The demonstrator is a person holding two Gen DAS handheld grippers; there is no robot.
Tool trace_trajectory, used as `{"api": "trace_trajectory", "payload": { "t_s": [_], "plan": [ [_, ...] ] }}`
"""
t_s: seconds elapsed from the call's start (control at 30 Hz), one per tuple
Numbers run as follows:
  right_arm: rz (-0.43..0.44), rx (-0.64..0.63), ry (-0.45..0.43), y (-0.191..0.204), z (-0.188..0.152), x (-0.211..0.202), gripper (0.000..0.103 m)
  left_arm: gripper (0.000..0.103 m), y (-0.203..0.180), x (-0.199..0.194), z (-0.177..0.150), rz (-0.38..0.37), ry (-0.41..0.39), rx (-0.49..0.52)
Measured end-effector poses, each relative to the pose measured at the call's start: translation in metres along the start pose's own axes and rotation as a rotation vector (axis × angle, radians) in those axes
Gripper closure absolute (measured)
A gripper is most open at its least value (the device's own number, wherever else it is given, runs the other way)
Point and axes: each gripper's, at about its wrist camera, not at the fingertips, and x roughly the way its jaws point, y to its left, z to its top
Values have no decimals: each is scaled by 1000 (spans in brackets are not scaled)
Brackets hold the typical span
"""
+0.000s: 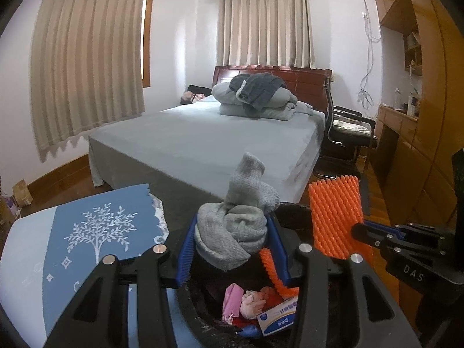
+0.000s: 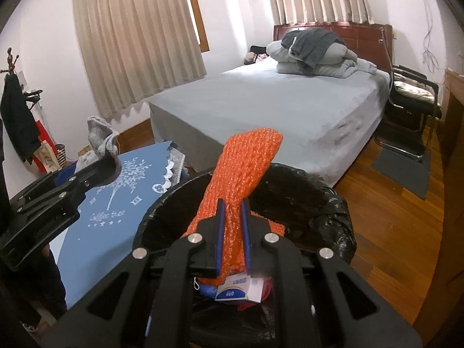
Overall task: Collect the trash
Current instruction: 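Carry the grey sock and orange mesh over the bin and open both grippers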
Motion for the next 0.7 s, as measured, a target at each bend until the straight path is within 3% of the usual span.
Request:
{"api": "trace_trajectory", "payload": {
  "t_s": [0.7],
  "plan": [
    [-56, 20, 34, -28, -9, 8, 93, 57, -17, 45, -8, -53, 54, 31]
  ]
}}
